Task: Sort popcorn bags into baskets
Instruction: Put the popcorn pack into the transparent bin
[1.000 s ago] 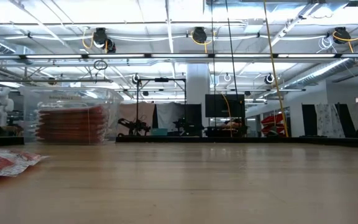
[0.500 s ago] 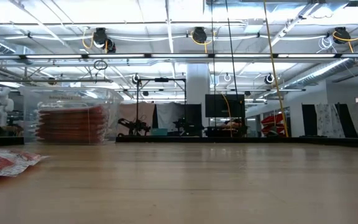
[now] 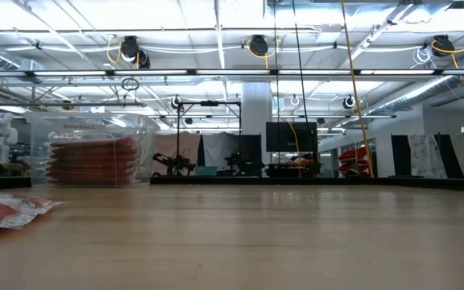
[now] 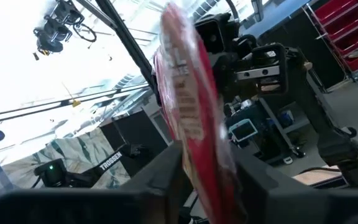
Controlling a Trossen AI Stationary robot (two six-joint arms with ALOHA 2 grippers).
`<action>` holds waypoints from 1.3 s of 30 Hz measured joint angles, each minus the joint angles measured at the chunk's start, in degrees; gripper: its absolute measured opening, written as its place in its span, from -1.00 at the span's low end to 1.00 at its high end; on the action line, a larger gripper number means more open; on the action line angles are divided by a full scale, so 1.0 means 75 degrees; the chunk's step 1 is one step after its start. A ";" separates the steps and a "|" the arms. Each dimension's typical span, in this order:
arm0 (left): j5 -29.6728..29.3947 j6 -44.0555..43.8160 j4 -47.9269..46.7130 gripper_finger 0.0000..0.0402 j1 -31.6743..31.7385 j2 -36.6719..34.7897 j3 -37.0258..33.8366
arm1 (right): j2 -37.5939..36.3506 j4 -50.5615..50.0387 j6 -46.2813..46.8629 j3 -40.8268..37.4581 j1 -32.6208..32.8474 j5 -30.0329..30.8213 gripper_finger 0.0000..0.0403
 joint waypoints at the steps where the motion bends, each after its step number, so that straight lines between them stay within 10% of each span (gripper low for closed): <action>1: 0.0000 0.0000 -0.0003 -0.96 0.0020 0.0000 0.0000 | 0.0000 -0.0005 0.0000 0.0000 0.0000 0.0000 -0.56; 9: -0.0118 -0.0589 -0.0368 -0.81 0.0147 -0.0025 0.0000 | -0.0026 -0.0131 -0.0184 0.0000 0.0000 -0.0016 -0.95; 25: -0.1638 -0.1115 -0.1931 -0.15 -0.0054 -0.1247 -0.0010 | -0.0728 -0.1539 -0.0178 0.0003 -0.0096 0.0638 -0.94; 39: -0.1747 -0.0997 -0.2019 -0.09 0.0520 -0.1396 -0.0006 | -0.0691 -0.2539 -0.0096 0.0003 -0.0116 0.1284 -0.94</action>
